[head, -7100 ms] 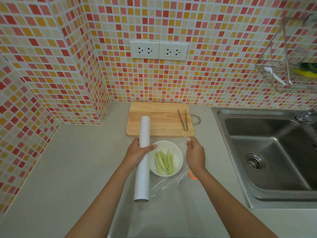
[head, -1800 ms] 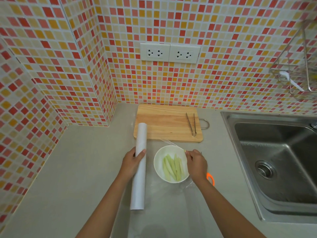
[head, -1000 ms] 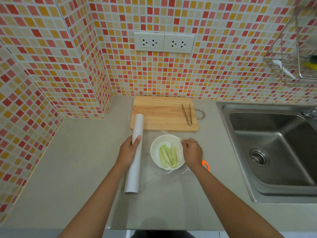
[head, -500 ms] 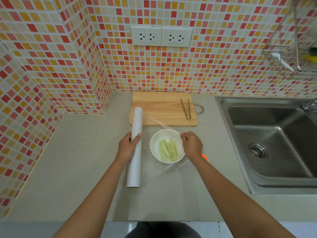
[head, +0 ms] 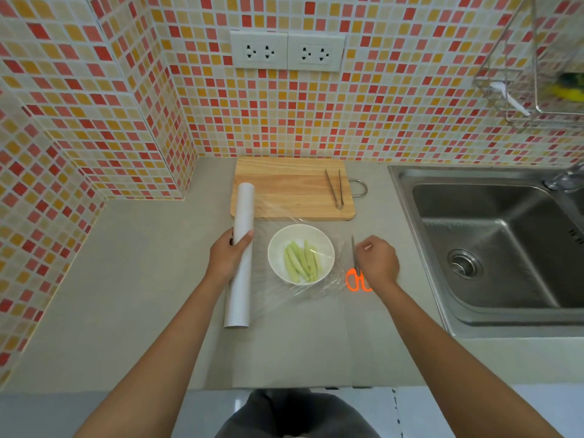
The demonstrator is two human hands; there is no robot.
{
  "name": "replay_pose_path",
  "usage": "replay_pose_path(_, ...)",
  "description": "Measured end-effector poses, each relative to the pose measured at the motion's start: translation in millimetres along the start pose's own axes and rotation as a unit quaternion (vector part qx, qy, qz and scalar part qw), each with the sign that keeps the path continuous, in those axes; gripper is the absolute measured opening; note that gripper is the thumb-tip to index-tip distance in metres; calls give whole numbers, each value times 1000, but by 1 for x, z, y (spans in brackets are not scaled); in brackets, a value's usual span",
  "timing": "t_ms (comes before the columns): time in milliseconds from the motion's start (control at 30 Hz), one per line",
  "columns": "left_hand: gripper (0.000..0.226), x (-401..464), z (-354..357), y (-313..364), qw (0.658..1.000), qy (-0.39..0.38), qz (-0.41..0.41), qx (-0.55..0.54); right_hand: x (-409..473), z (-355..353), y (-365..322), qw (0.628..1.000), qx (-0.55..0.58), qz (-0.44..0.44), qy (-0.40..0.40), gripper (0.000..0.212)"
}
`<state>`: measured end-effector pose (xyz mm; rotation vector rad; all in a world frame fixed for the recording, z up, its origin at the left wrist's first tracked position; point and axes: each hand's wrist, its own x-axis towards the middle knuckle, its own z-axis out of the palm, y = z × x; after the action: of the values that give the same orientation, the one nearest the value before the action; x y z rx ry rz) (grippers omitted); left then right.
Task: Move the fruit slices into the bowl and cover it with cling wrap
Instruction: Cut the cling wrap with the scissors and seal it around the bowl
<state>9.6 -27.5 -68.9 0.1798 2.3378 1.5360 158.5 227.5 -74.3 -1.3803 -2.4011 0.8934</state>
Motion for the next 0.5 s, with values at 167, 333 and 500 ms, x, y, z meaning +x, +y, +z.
replay_pose_path(167,35,-1,0,0,1000,9,-6,-5,-16,-7,17,974,-161,70,-145,22)
replay_pose_path(333,36,-2,0,2,1000,21,-17,-5,-24,-7,12,975,-156,73,-143,22)
replay_pose_path(500,34,-4,1,4,1000,21,-19,-5,-27,-13,0,972,-168,93,-138,18)
